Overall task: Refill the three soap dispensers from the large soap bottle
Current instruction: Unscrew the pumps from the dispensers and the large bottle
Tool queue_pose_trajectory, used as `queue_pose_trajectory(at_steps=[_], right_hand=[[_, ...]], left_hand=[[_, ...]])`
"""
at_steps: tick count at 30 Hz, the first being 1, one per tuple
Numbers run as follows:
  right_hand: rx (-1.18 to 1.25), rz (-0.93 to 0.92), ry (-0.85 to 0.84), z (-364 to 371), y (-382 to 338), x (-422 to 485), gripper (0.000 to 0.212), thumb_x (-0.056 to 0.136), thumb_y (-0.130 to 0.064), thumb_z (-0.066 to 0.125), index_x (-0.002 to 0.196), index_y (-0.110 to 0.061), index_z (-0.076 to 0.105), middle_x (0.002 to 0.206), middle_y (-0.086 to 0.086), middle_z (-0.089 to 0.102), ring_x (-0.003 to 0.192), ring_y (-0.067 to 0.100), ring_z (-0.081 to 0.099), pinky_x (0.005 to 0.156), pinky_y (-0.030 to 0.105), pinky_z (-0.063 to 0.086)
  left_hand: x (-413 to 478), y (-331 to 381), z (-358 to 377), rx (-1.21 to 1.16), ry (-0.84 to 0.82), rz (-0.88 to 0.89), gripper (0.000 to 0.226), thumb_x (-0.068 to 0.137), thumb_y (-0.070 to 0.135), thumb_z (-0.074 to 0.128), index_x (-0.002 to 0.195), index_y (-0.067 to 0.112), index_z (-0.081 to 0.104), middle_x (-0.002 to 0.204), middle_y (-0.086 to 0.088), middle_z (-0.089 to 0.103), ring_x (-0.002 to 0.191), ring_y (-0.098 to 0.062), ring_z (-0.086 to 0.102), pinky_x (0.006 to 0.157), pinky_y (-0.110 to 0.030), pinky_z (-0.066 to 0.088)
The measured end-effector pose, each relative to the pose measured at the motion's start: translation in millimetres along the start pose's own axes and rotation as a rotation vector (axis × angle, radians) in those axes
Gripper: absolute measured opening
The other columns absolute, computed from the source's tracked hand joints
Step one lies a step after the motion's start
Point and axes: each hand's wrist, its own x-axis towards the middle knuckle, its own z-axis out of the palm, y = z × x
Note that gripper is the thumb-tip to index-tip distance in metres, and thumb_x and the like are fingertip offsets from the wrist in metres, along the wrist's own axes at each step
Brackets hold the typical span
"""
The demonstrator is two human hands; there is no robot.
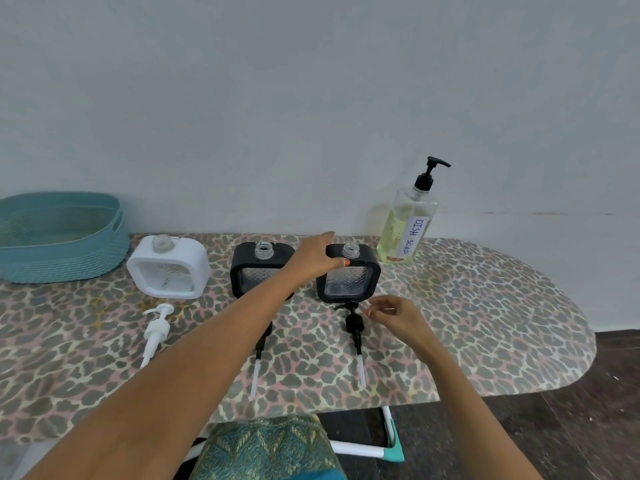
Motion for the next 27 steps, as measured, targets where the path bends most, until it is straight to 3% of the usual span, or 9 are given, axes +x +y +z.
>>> queue_pose_trajectory(at_steps=[4, 10, 16, 21, 25, 27], right_hand=[[-0.028, -0.098, 0.133, -25, -11, 7, 0.023, 0.081, -0.01, 0.069, 0.102, -0.001, 0.064, 0.094, 0.014, 0.066, 0.084, 0.019, 0.061, 0.061, 0.004, 0.046], [-0.02, -0.138, 0.323, -64, -20, 40, 0.033, 0.079, -0.012, 0.07, 0.108, 0.001, 0.06, 0.096, 0.012, 0.063, 0.086, 0.018, 0.057, 0.076, 0.024, 0.043], [-0.017, -0.144, 0.424, -84, -17, 93, 0.06, 0.075, -0.011, 0.075, 0.126, -0.001, 0.046, 0.125, 0.015, 0.053, 0.113, 0.027, 0.052, 0.089, 0.032, 0.043], [0.011, -0.138, 0.294, -97, -8, 140, 0.084, 0.067, -0.004, 0.079, 0.137, -0.007, 0.033, 0.14, 0.01, 0.039, 0.129, 0.025, 0.038, 0.103, 0.039, 0.037], [0.126, -0.153, 0.126, -105, -9, 161, 0.077, 0.067, 0.004, 0.076, 0.13, -0.015, 0.037, 0.116, -0.001, 0.054, 0.105, 0.017, 0.052, 0.081, 0.024, 0.045], [0.183, -0.154, 0.042, -106, -11, 168, 0.069, 0.066, 0.006, 0.076, 0.122, -0.016, 0.042, 0.106, -0.001, 0.06, 0.098, 0.018, 0.059, 0.075, 0.026, 0.05]], left_hand=[[4, 14, -4, 0.0, 0.043, 0.045, 0.066, 0.086, 0.028, 0.062, 0.142, 0.011, 0.03, 0.149, -0.008, 0.033, 0.136, -0.023, 0.032, 0.109, -0.032, 0.027], [32, 40, 7, -0.106, 0.097, 0.092, 0.056, 0.085, 0.021, 0.063, 0.135, 0.008, 0.041, 0.136, -0.011, 0.049, 0.127, -0.022, 0.045, 0.103, -0.03, 0.035], [82, 57, 28, -0.145, 0.088, 0.09, 0.058, 0.083, 0.021, 0.065, 0.133, 0.01, 0.04, 0.132, -0.011, 0.05, 0.124, -0.023, 0.047, 0.1, -0.033, 0.039], [123, 75, 38, -0.253, 0.069, 0.077, 0.08, 0.08, 0.021, 0.07, 0.143, 0.013, 0.021, 0.144, -0.011, 0.035, 0.134, -0.022, 0.033, 0.103, -0.031, 0.032], [147, 84, 44, -0.287, 0.037, 0.07, 0.097, 0.076, 0.022, 0.073, 0.146, 0.019, 0.006, 0.147, -0.012, 0.031, 0.135, -0.025, 0.032, 0.1, -0.029, 0.032], [156, 84, 48, -0.278, 0.021, 0.074, 0.096, 0.076, 0.023, 0.073, 0.146, 0.019, 0.007, 0.145, -0.012, 0.034, 0.132, -0.026, 0.036, 0.095, -0.026, 0.033]])
